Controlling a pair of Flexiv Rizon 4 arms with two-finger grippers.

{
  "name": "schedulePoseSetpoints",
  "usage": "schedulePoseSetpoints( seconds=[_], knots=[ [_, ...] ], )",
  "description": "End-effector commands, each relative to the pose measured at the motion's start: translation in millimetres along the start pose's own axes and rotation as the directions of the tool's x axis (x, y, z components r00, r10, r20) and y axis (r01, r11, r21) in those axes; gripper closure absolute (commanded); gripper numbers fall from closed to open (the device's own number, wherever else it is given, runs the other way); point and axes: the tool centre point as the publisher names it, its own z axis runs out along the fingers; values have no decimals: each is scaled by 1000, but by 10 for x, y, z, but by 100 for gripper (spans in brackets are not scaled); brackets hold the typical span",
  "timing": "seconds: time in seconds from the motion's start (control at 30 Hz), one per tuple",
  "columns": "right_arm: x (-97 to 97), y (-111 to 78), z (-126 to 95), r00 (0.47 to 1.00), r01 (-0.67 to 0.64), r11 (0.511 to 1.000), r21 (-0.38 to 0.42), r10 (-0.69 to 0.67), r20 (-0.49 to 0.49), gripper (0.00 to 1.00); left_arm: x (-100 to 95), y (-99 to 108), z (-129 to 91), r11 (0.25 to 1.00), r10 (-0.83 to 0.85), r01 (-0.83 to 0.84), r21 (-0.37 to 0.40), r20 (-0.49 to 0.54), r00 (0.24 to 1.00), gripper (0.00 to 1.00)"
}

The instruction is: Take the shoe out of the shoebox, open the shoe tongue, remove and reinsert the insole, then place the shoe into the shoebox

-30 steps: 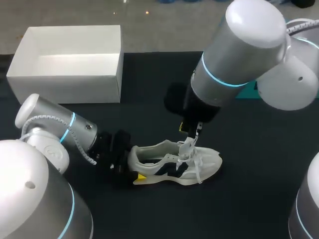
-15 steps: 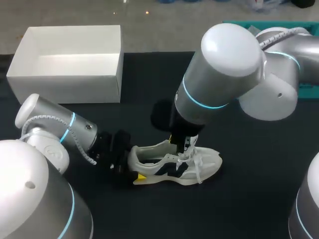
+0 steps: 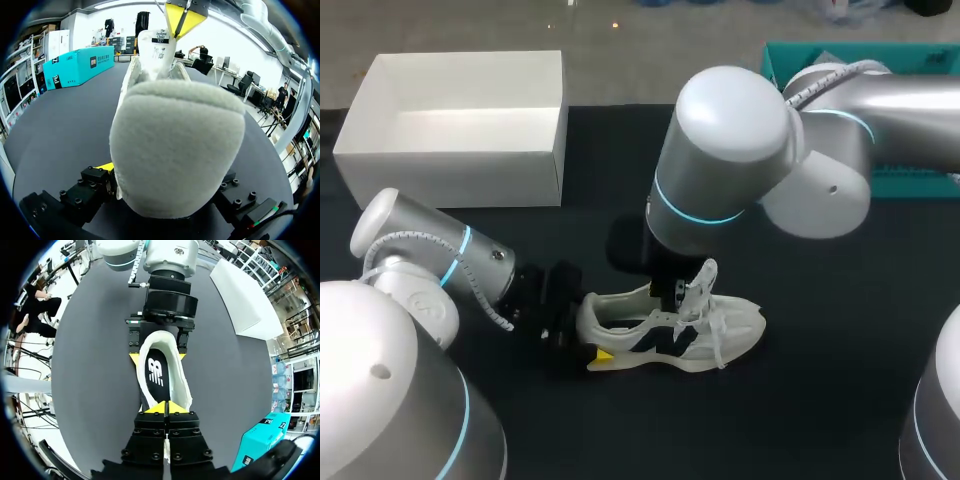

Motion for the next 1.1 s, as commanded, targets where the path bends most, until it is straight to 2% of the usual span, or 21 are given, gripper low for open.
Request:
schedulePoseSetpoints(
  seconds=[0.03, 0.27, 0.63, 1.1],
  knots=[
    [-59, 81, 139, 1000, 16, 1000, 21, -15, -11, 100, 32, 23, 50, 1000, -2, 2, -8, -1, 1000, 100],
    [-72, 22, 240, 1000, 19, 999, 34, -18, -18, 100, 32, 23, 50, 1000, -2, 2, -8, -1, 1000, 100],
    [100, -151, 370, 998, -7, 998, 65, 11, -61, 100, 32, 23, 50, 1000, -2, 2, -8, -1, 1000, 100],
    [313, -157, 384, 990, 40, 996, 77, -29, -137, 100, 32, 23, 50, 1000, -2, 2, -8, -1, 1000, 100]
  ],
)
